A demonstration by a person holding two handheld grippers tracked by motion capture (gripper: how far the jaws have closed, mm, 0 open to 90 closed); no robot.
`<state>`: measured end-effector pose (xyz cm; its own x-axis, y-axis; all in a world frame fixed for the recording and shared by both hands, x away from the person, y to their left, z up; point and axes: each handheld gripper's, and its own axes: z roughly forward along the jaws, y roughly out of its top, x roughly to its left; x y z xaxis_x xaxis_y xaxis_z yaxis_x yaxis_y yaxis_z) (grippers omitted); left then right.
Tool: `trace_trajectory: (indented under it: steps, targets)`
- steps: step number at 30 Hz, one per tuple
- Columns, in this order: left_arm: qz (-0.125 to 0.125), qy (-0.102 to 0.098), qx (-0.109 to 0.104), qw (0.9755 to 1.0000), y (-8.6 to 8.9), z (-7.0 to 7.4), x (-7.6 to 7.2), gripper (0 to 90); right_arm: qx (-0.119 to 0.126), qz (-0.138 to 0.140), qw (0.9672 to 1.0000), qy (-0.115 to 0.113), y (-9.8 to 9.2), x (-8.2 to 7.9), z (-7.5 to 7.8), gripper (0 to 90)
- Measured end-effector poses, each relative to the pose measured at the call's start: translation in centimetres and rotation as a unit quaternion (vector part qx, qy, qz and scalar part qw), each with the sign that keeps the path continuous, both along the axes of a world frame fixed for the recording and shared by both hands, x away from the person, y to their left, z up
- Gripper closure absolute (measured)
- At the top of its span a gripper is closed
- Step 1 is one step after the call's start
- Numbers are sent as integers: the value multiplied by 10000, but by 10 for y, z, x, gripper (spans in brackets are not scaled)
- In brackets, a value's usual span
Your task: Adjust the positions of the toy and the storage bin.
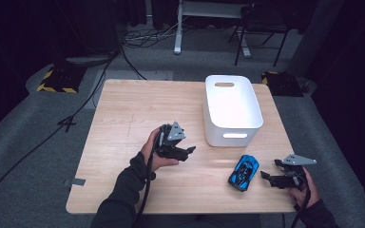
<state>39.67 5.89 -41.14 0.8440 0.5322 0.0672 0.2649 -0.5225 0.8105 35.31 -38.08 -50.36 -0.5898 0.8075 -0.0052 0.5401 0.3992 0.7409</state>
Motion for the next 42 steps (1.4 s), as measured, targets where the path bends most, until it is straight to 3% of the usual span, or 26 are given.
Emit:
trace_trajectory:
  steps: [4,11,21,29,35,37,40,42]
  targets:
    - [-160,-107,-96,9998,-15,10,2,259,-2,-1,10000,0,0,0,0,143]
    - [-439,-309,-36,9985,-40,25,5,273,1,1,10000,0,0,0,0,143]
    - [-731,-413,-71,9964,-73,38,14,299,-1,2,10000,-1,0,0,0,143]
    - [-845,-346,-105,9958,-106,39,21,320,-3,4,10000,-2,0,0,0,143]
    - [-848,-222,15,9962,-127,34,29,323,3,2,10000,2,0,0,0,143]
    - [-817,-110,26,9966,-132,32,33,352,1,4,10000,-1,0,0,0,143]
    - [-736,-94,92,9972,-137,28,38,386,-10,17,10000,-2,0,0,0,143]
    - [-594,-66,252,9979,-139,24,41,429,-10,19,10000,-4,0,0,0,143]
